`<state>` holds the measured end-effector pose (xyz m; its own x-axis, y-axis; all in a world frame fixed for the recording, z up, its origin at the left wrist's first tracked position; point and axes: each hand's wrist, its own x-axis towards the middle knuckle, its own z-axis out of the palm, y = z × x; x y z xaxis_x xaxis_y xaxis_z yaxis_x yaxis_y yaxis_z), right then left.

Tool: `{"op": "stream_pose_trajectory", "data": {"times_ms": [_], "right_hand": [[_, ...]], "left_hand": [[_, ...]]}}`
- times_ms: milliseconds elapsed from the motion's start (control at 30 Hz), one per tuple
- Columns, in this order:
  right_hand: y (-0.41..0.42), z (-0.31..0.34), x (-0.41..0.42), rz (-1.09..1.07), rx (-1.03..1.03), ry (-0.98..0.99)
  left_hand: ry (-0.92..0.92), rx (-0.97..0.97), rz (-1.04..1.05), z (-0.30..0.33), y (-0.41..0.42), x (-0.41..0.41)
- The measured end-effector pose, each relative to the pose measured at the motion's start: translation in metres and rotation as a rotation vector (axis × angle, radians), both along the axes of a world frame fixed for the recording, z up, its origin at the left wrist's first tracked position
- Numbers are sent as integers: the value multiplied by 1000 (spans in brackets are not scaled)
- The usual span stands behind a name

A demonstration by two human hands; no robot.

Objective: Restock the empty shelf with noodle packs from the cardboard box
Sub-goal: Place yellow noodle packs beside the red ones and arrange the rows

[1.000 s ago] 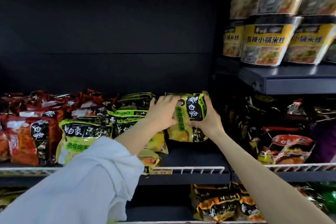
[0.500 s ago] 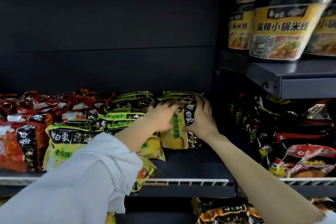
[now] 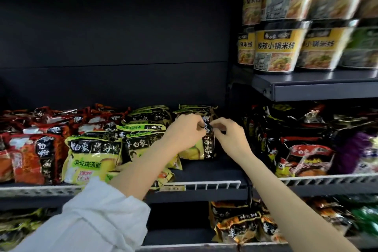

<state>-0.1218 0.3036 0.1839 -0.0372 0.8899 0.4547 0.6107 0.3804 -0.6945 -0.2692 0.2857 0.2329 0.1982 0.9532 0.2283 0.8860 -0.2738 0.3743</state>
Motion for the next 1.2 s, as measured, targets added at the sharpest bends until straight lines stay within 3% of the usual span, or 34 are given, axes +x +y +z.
{"op": "stream_pose_trajectory", "data": {"times_ms": [167,333,467,800,1033,1200], "right_hand": [[-83,-3,21,-46,-23,-6],[-182,-37,63,-105,-137,-72],[-244,-71,102,-184,-310,-123],[-323,-181,206,-270,-754,-252],[-359,-261,242,-189,-1186,-412],[-372,-284,251,-60,-1217,-361]], "left_hand": [[-14,134,-13,-19,-82,9],[-320,-14,-82,-66,-152,44],[-383,-161,-144,-107,-205,87],[-255,-502,-177,-207,-282,203],[87,-804,-89,-292,-318,268],[213,-856,-54,-316,-343,273]]}}
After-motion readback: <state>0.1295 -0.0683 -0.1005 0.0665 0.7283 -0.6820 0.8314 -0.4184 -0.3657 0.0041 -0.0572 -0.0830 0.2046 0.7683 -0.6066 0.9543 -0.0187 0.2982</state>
